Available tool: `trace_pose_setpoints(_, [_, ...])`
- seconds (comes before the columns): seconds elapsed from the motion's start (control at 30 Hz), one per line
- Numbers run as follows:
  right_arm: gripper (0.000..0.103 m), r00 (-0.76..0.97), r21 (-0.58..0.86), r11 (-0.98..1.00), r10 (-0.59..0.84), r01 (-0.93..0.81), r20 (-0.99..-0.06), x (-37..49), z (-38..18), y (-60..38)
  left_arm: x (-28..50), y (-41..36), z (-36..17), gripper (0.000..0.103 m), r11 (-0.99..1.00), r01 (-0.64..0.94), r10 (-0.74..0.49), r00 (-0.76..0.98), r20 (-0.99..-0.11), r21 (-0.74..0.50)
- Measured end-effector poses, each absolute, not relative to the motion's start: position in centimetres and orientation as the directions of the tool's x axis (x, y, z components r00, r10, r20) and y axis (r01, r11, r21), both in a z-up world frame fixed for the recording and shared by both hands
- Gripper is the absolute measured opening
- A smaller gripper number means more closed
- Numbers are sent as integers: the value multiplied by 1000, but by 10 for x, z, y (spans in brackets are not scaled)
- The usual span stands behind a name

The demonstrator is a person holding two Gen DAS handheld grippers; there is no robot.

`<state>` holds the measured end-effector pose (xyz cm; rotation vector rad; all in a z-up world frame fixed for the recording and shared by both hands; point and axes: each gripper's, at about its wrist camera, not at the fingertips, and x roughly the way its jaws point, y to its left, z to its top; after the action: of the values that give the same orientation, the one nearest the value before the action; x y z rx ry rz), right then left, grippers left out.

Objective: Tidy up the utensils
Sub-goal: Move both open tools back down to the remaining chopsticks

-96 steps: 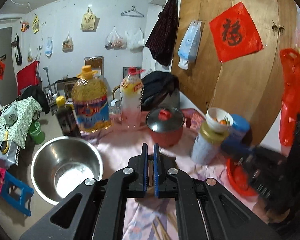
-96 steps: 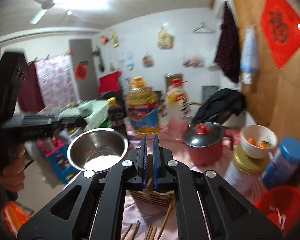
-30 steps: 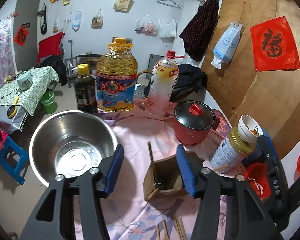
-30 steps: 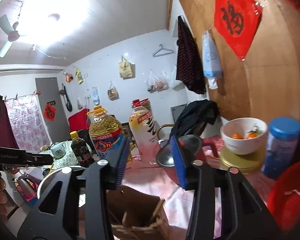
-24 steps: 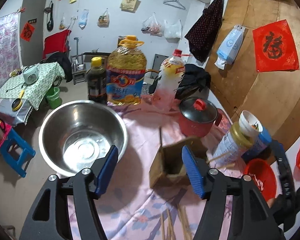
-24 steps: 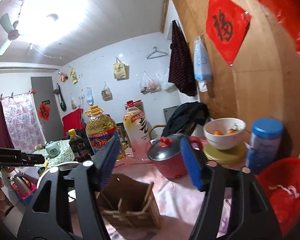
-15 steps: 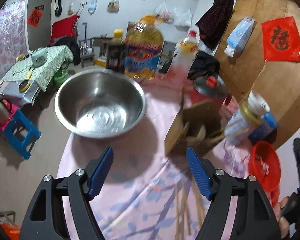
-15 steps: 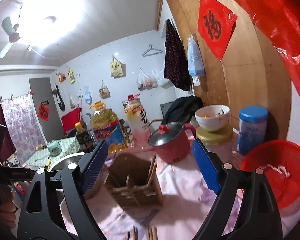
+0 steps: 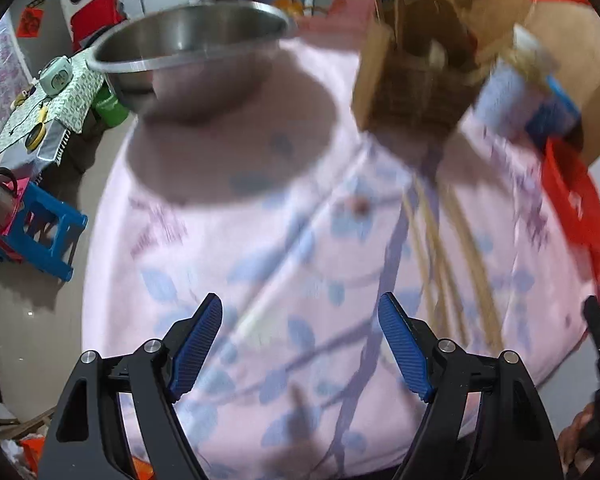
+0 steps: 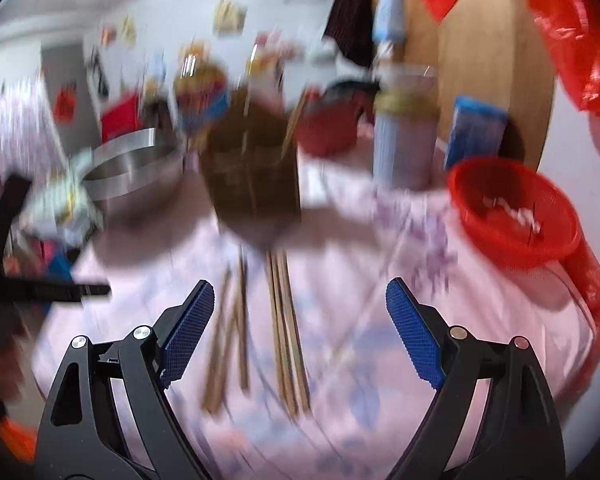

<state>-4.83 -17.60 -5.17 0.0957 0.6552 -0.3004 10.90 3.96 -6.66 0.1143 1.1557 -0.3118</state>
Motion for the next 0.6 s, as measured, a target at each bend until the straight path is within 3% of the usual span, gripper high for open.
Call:
trace_pose_setpoints(0.1, [85, 705, -23, 964, -211, 267, -678, -40, -68, -183, 93, 35, -81, 79, 951, 309, -141, 357, -924, -26])
trace_pose_setpoints(0.23, [85, 710, 5, 977, -151, 212, -688, -39, -69, -194, 77, 29, -94, 79, 960, 280, -82, 348, -934, 20])
trace_pose_setpoints(0.6, [85, 691, -9, 990, -103, 138, -716, -58, -79, -225, 49, -3, -119, 79, 968, 238, -135, 237, -962, -77])
